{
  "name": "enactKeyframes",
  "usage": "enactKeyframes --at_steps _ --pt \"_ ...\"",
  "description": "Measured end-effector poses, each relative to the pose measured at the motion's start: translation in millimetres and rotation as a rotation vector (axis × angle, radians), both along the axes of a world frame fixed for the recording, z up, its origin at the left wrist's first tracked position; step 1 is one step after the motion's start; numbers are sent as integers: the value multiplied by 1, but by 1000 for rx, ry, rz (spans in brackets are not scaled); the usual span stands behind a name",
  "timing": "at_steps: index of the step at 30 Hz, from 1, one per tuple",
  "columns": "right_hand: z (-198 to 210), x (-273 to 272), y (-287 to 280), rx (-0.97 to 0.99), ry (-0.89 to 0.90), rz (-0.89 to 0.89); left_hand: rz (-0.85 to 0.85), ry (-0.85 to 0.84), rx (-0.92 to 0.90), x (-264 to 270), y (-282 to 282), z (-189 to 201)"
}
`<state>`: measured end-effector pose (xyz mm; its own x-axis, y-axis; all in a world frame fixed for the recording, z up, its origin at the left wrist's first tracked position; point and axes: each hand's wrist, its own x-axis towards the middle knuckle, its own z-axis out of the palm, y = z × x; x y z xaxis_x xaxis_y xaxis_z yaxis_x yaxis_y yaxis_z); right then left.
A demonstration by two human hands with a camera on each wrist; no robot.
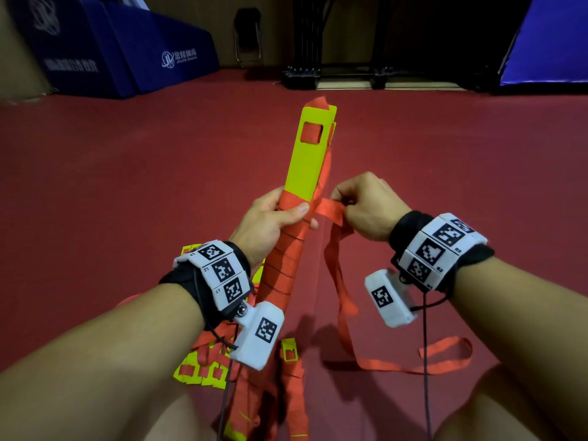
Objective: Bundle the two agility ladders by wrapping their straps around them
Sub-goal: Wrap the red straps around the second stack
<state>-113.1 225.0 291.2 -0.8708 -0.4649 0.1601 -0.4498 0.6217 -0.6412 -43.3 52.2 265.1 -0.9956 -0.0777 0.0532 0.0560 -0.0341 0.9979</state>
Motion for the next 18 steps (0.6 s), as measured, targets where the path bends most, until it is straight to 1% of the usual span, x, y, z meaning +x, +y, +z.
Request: enactKeyframes --at_steps 2,6,8,10,13,15,18 --pt "4 1 -1 -17 -9 -35 2 9 -11 -1 -1 0" --pt "6 1 -1 -123 -14 -63 17 16 -9 -1 -4 0" --pt "3 0 -2 -148 -23 -25 38 17 15 0 -4 1" --pt "-1 -1 -2 -166 -21 50 78 24 36 0 -4 2" --pt "-5 -2 0 -142 66 150 80 23 82 -1 -4 3" --pt "-6 -2 -1 -138 115 170 47 -3 101 1 -2 2" --pt "-6 -2 -3 -108 119 171 32 -9 60 2 2 1"
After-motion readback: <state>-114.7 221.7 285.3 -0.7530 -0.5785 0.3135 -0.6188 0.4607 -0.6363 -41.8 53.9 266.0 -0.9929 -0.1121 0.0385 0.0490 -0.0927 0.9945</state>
